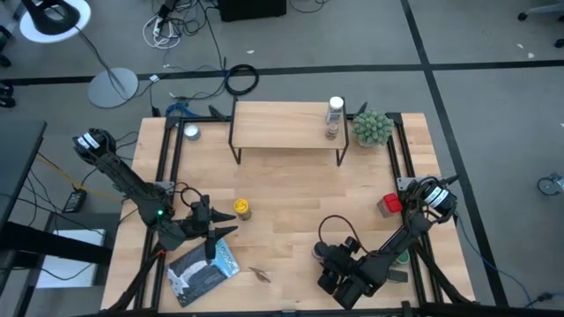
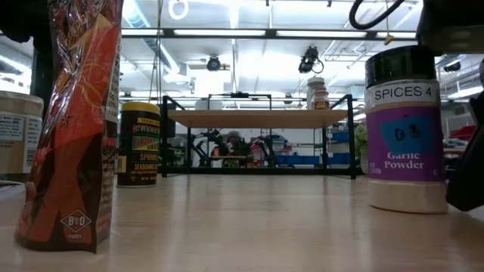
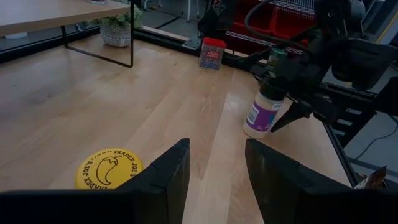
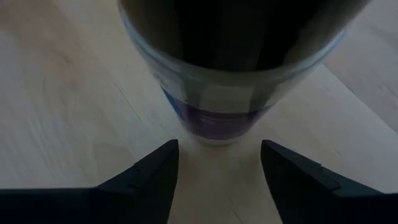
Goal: Shelf spices
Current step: Put the black seasoning bottle on the shelf
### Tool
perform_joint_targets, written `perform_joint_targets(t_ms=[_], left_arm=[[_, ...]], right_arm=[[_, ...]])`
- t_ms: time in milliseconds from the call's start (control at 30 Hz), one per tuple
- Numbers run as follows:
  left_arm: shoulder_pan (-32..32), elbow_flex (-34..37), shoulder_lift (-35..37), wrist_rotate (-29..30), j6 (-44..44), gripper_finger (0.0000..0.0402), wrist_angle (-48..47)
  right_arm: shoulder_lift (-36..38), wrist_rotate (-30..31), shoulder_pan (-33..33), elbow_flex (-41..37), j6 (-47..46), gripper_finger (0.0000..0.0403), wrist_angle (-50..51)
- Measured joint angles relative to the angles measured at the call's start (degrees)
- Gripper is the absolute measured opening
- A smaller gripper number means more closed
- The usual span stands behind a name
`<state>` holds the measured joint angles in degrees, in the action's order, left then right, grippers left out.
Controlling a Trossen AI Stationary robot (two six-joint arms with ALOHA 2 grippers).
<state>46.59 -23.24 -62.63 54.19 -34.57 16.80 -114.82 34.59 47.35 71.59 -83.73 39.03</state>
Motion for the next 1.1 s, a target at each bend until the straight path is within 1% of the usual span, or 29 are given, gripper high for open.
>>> perform_joint_targets(t_ms=[333,433,500,567,667,833,967,1100], left_arm=[[0.0,0.0,0.0,0.0,0.0,0.0160,0.0],[0.0,0.0,0.0,0.0,0.0,0.0160,0.0],[0.0,0.0,0.0,0.0,0.0,0.0160,0.0],[0.0,0.0,0.0,0.0,0.0,0.0160,0.0],[0.0,0.0,0.0,0.0,0.0,0.0160,0.0],[0.0,0.0,0.0,0.0,0.0,0.0160,-0.2],[0.0,0.0,0.0,0.0,0.0,0.0160,-0.2],[0.0,0.0,0.0,0.0,0.0,0.0160,-0.2]], right_arm=[[1.1,0.2,-0.2,0.0,-0.1,0.0320,1.0],[1.7,0.5,-0.8,0.0,-0.3,0.0337,0.7],[1.9,2.3,-1.1,0.0,-0.2,0.0342,0.4],[2.0,4.0,-1.6,0.0,0.0,0.0344,-0.6],[2.1,4.2,-2.5,0.0,1.8,0.0342,-0.8],[2.1,5.2,-4.1,0.0,5.8,0.0328,-2.6],[2.1,4.4,-5.6,0.0,9.9,0.0309,-5.5],[2.1,4.2,-6.7,0.0,11.9,0.0276,-6.2]])
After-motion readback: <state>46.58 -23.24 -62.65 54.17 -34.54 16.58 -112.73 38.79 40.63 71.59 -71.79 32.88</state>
